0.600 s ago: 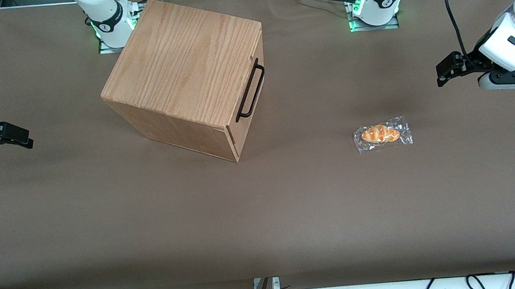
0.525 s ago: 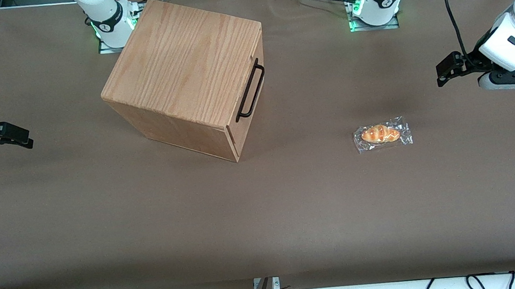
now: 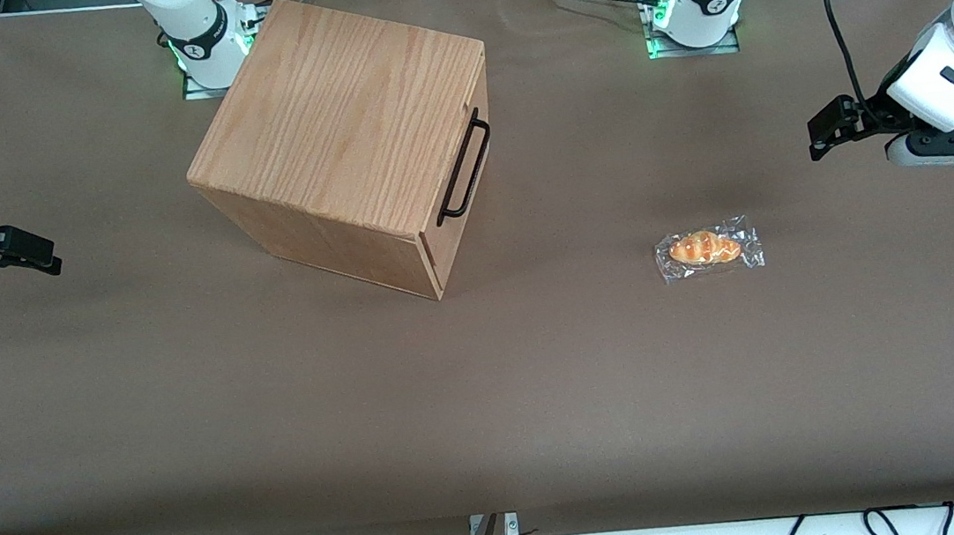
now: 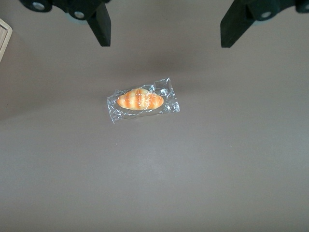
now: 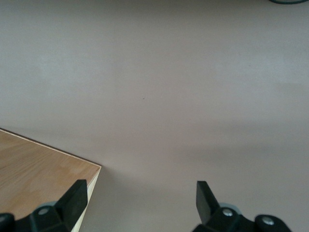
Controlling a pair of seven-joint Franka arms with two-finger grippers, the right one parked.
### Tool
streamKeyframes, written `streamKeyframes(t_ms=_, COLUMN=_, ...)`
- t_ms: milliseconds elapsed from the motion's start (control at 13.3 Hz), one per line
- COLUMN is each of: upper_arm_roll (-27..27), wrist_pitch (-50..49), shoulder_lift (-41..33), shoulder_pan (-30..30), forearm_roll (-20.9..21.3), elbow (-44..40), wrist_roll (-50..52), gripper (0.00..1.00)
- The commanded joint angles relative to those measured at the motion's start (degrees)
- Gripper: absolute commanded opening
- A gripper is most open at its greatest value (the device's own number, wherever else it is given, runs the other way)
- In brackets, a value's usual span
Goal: Open top drawer with left arm
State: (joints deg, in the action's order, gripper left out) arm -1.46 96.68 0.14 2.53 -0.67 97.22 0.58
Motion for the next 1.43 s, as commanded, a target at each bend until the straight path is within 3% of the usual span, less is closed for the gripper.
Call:
streamKeyframes(t_ms=0, upper_arm_roll=-0.5, wrist_pitch=-0.9, shoulder_lift=-0.2, shoulder_pan=-0.6, forearm_roll=-0.8, elbow=-0.4, wrist_roll=-0.5, gripper=1.00)
streamKeyframes(t_ms=1350, upper_arm_roll=-0.5, wrist_pitch=-1.9, shoulder_lift=-0.2, shoulder_pan=-0.3, forearm_roll=-0.8, elbow=-0.3, wrist_roll=-0.5, gripper=1.00)
